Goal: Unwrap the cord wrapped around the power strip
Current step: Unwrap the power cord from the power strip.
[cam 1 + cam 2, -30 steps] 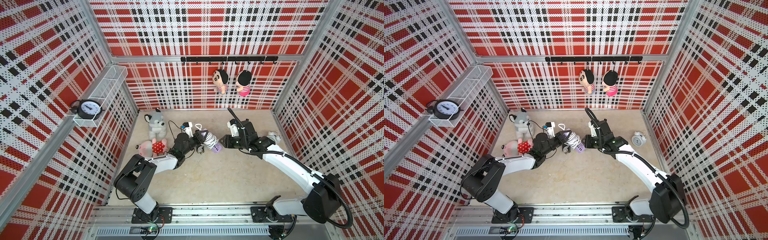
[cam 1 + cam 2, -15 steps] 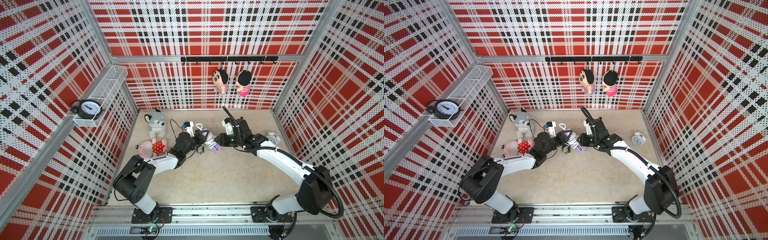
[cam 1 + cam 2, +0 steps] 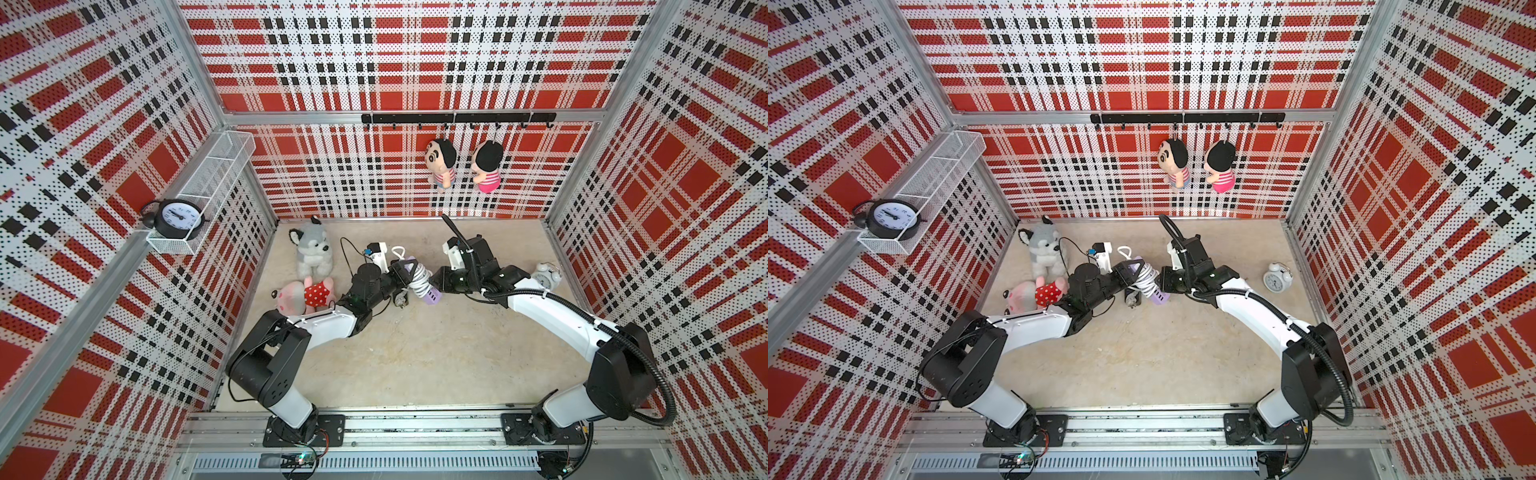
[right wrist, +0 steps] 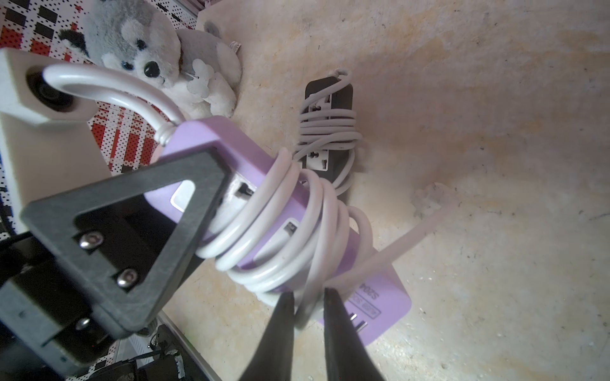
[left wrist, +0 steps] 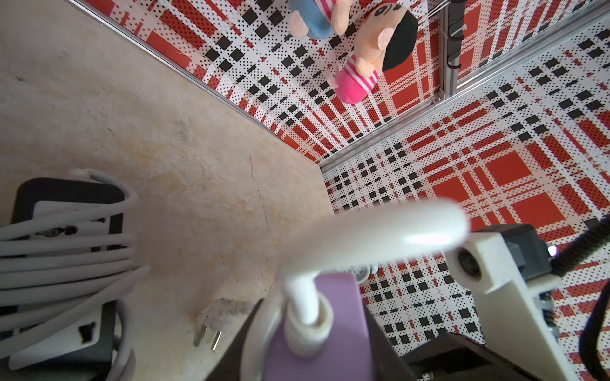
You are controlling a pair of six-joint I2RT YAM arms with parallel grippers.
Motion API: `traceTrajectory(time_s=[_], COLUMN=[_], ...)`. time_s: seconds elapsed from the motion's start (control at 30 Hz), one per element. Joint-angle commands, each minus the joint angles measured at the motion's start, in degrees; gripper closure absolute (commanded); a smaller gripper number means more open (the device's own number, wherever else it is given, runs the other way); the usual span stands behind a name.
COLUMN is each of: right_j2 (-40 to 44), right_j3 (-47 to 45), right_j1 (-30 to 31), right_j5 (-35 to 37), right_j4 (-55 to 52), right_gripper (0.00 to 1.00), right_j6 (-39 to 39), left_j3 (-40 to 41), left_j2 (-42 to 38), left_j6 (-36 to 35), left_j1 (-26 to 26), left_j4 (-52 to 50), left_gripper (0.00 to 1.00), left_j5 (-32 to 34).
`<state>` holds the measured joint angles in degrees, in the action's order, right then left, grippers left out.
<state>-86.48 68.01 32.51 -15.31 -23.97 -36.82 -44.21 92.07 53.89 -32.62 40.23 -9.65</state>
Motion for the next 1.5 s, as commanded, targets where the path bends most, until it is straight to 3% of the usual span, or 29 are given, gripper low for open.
traceTrajectory(time_s=[0.0, 0.23, 0.73, 1.17, 1.27, 1.3, 1.37, 1.47], right_j2=[-0.89, -0.30, 3.33, 3.68, 4.96, 5.71, 7.49, 10.69], right_j3=[1.01, 0.88, -3.79, -7.36, -7.87, -8.21, -9.46, -12.78], right_j1=[0.53, 0.38, -5.78, -8.82, -8.94, -9.27, -10.69, -13.97], right_j5=[0.94, 3.01, 1.68, 1.15, -1.18, -1.97, -3.31, -4.84], right_j4=[-0.73, -2.03, -3.89, -4.47, -3.28, -2.67, -1.95, 0.66], right_gripper=[0.88, 1.00, 1.00, 1.00, 0.69, 0.63, 0.54, 0.49], right_j6=[-0.30, 0.43, 2.62, 4.31, 4.68, 6.79, 7.45, 7.72], left_j3=[-2.06, -0.94, 1.44, 3.25, 3.00, 2.75, 2.03, 0.35], left_j2=[-2.65, -2.04, -1.24, -0.18, -0.09, -0.05, -0.04, -0.13], left_j6=[0.07, 2.65, 5.46, 9.79, 9.67, 9.74, 9.83, 9.70], left_j1=[-0.60, 1.16, 7.48, 8.86, 8.80, 8.72, 8.87, 9.52], left_j4=[3.89, 7.26, 9.62, 15.93, 15.93, 15.93, 15.81, 14.48], left_gripper=[1.00, 1.00, 1.00, 1.00, 1.00, 1.00, 1.00, 1.00], left_j5=[-1.00, -4.77, -15.97, -18.93, -19.13, -19.24, -19.98, -21.80])
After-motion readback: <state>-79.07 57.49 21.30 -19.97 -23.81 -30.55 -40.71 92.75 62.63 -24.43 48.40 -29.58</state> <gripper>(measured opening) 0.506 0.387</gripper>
